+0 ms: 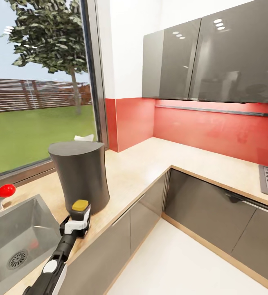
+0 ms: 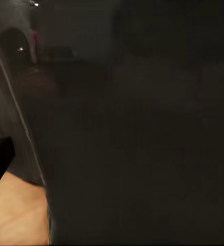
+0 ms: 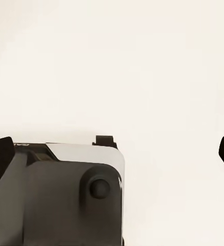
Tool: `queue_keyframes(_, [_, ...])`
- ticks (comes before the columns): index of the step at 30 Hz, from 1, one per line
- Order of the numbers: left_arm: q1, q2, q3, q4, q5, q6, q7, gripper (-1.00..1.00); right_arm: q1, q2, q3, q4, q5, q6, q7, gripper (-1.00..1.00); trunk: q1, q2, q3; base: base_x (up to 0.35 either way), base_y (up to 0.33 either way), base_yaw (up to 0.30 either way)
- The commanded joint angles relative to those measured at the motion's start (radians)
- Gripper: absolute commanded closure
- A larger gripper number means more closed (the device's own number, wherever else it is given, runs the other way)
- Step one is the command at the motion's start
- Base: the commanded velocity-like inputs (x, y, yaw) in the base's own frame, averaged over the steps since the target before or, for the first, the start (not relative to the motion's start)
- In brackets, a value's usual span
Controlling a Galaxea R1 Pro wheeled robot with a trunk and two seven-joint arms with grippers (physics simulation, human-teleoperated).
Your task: Set up a coffee station on the kitchen countertop: keep the coffee maker on the countertop, move the bottle of coffee from the kitchen shelf to the counter next to the coffee maker, place a paper coffee filter on top of the coffee maker, put the saucer next to the coffee maker with the coffee cup on the saucer, and place the electric kettle next to the coffee maker.
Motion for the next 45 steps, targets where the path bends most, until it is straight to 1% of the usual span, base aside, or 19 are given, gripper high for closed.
queue_keyframes(1, [-0.001, -0.001, 0.005, 0.000, -0.010, -0.004, -0.004, -1.00, -0.001, 0.000, 0.008, 0.001, -0.009, -0.003, -0.005, -1.00, 0.001, -0.002, -0.002, 0.000, 0.000, 0.000])
queue_keyframes(25, [-0.001, -0.001, 0.005, 0.000, -0.010, -0.004, -0.003, -1.00, -0.001, 0.000, 0.008, 0.001, -0.009, -0.003, -0.005, -1.00, 0.001, -0.002, -0.002, -0.002, 0.000, 0.000])
queue_keyframes(31, [-0.001, -0.001, 0.006, 0.000, -0.010, -0.004, 0.000, -1.00, -0.001, 0.000, 0.008, 0.001, -0.009, -0.003, -0.005, -1.00, 0.001, -0.002, -0.002, -0.198, 0.000, 0.000])
queue_keyframes(40, [-0.001, -0.001, 0.005, 0.000, -0.010, -0.004, 0.000, -1.00, -0.001, 0.000, 0.008, 0.001, -0.009, -0.003, -0.005, -1.00, 0.001, -0.002, -0.002, -0.012, 0.000, 0.000])
queue_keyframes(45, [-0.001, -0.001, 0.005, 0.000, -0.010, -0.003, 0.000, -1.00, -0.001, 0.000, 0.008, 0.001, -0.009, -0.003, -0.005, -1.00, 0.001, -0.002, -0.002, -0.110, -0.058, 0.000])
